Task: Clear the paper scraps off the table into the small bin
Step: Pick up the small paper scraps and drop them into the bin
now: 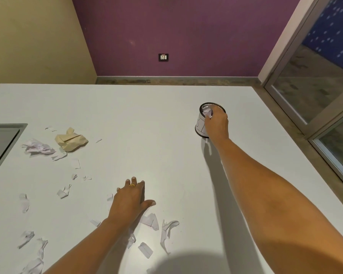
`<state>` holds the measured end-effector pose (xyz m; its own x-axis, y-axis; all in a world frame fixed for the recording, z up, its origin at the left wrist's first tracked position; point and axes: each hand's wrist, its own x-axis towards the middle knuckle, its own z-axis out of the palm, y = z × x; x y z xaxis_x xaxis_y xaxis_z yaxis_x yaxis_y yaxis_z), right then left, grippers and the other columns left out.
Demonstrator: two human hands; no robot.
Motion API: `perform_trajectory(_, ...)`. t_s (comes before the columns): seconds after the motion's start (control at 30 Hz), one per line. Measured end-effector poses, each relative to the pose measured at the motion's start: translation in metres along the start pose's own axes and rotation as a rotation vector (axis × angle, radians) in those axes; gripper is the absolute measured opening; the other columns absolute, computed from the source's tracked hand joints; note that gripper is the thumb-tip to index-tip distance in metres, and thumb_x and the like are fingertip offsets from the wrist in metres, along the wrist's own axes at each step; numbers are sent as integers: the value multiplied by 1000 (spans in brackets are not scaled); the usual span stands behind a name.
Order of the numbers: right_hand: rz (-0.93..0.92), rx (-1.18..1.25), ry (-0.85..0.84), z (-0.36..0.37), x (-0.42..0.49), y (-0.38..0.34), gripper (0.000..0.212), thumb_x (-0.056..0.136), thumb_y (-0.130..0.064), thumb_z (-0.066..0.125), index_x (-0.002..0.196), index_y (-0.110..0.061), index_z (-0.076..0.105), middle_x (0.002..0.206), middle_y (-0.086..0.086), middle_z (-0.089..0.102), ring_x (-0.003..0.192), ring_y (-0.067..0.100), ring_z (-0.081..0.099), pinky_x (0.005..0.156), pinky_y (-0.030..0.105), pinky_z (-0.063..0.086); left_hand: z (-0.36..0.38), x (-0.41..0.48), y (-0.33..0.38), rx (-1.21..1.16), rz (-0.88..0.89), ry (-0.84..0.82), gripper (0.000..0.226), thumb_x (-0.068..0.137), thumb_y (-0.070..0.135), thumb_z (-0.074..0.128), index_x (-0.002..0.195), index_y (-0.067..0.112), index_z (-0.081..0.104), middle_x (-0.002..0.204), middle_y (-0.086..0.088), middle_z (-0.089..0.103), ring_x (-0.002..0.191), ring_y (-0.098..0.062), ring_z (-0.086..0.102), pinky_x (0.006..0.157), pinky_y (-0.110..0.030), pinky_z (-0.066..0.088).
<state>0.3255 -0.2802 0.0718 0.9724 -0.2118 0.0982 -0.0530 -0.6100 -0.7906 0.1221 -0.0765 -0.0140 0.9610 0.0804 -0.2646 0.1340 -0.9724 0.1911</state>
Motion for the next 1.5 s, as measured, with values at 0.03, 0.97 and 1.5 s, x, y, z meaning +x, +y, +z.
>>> perform_trajectory(0.03, -24, -6, 3, 0, -6, 1, 37, 90, 1, 42, 122, -10, 57, 126, 12, 61, 117, 30, 55, 97, 34, 44, 0, -1, 0, -16, -2, 8, 68, 80, 61, 54, 130, 16, 42, 132, -5, 45, 126, -23, 41, 95, -40, 42)
perform_trajectory(0.97, -302, -342, -601, 9, -277, 62, 48, 86, -36, 60, 130, -18, 49, 135, -6, 44, 124, 14, 37, 94, 25, 43, 7, -46, -15, -225, 22, 22, 53, 95, 30, 46, 144, 16, 30, 157, -5, 19, 146, -19, 14, 116, -36, 20)
perform_trajectory(1.5, -270, -259, -521, 3, -279, 66, 23, 94, -7, 48, 104, -7, 68, 107, 6, 63, 104, 16, 53, 77, 10, 31, 2, -47, -4, -102, 11, 53, 44, 94, 28, 47, 132, 7, 41, 151, -9, 31, 141, -19, 25, 109, -36, 32)
